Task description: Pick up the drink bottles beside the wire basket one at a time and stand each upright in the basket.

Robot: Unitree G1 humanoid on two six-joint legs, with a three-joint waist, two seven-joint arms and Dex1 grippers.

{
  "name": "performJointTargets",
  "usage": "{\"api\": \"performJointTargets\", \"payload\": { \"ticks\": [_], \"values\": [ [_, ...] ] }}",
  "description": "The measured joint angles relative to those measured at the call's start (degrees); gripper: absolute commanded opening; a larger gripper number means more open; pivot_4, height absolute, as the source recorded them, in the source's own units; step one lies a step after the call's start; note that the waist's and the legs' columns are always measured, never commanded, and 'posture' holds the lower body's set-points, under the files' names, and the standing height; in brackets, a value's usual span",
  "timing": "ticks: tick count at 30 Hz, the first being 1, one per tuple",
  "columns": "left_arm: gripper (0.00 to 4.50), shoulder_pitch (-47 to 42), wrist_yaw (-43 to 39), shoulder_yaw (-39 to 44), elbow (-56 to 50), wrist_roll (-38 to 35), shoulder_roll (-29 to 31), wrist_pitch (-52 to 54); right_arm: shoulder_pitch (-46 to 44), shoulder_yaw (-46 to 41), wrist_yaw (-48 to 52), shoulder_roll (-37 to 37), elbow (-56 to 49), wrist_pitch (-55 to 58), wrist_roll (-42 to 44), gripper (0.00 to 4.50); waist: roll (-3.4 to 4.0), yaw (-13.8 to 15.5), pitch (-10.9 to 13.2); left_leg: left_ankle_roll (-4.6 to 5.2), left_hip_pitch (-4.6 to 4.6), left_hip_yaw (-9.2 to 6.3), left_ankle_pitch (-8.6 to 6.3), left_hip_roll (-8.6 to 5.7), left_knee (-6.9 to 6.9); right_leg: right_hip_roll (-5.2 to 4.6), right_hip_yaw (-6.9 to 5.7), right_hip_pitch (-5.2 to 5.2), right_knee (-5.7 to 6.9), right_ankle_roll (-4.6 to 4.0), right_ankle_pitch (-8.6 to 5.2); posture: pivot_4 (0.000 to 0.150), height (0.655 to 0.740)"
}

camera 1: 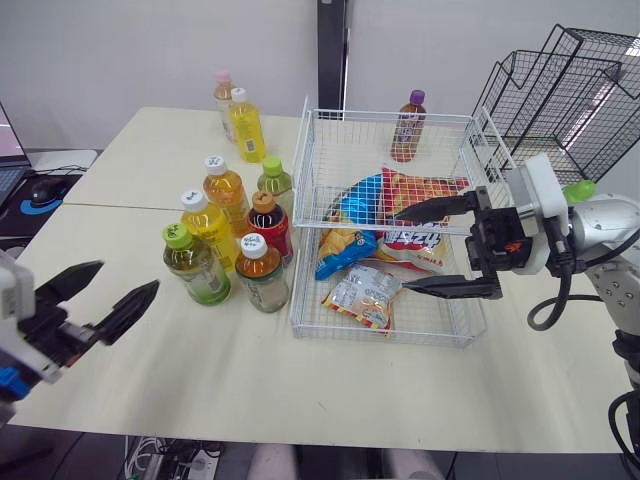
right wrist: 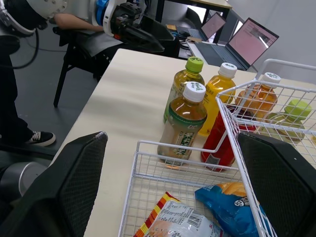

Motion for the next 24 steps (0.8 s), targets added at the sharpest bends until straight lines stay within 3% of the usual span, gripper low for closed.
{"api": "performJointTargets", "payload": {
  "ticks": [9,16,24],
  "values": [
    [4.50,-8.75,18.98,-11.18,-2.19,3.53,-1.37,2.59,-0.26,-0.12,1.22,-0.12,0.00,0.15,-1.01,4.49,0.00,-0.04,0.00,-0.01,-0.01,-0.05,0.00,-0.04,0.00,0.35,0.07,0.02,0.01,0.01,0.01,0.150,0.7268],
    [4.50,-14.37,22.80,-21.56,0.38,8.91,-1.20,3.64,-1.03,-0.16,1.14,-0.05,-0.20,0.63,-1.52,4.49,0.00,0.09,0.00,-0.01,-0.02,-0.06,0.00,-0.08,0.00,0.42,0.09,0.04,0.00,0.01,0.01,0.150,0.7268],
    [4.50,-15.66,22.85,-25.37,2.47,14.53,-1.73,3.33,-0.98,-0.18,1.35,-0.24,-0.28,1.49,-1.63,4.49,0.00,0.07,0.00,-0.02,-0.02,-0.07,0.00,-0.05,-0.02,0.50,0.10,0.02,0.00,0.00,0.02,0.150,0.7268]
  ]
}}
